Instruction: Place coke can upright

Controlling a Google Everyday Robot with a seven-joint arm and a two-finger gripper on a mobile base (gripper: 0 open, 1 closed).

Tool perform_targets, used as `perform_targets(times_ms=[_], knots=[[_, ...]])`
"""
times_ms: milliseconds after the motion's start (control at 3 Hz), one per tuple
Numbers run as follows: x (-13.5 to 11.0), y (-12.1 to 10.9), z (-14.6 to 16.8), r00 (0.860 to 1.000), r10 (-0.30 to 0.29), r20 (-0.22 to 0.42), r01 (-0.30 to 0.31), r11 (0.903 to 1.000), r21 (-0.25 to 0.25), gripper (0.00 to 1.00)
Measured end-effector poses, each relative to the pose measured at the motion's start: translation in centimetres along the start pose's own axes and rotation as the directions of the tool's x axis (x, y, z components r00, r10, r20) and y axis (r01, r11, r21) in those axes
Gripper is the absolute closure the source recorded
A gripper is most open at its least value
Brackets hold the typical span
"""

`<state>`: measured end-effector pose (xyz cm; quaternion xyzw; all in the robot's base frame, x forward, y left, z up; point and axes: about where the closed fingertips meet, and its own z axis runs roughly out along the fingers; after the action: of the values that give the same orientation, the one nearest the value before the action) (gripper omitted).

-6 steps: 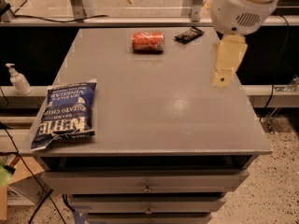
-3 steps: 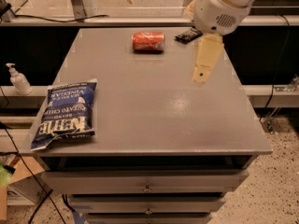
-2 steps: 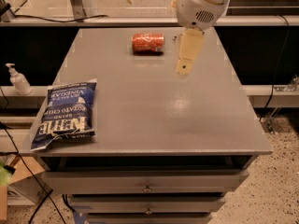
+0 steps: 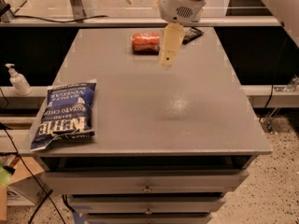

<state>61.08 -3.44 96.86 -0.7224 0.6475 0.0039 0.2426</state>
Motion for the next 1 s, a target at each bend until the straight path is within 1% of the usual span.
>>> perform_targets(times_ms=[333,667,1000], knots=[[-0.4,0.1,1.5,1.000,0.016,-0.020,-0.016,0.9997,-0.017,0.00],[-1.0,-1.3,4.1,1.000,0.000,-0.025,-0.001,0.9995,-0.033,0.00],[-1.4,-3.6,6.7,0.999,-0.039,-0.037,0.037,0.9976,-0.059,0.00]])
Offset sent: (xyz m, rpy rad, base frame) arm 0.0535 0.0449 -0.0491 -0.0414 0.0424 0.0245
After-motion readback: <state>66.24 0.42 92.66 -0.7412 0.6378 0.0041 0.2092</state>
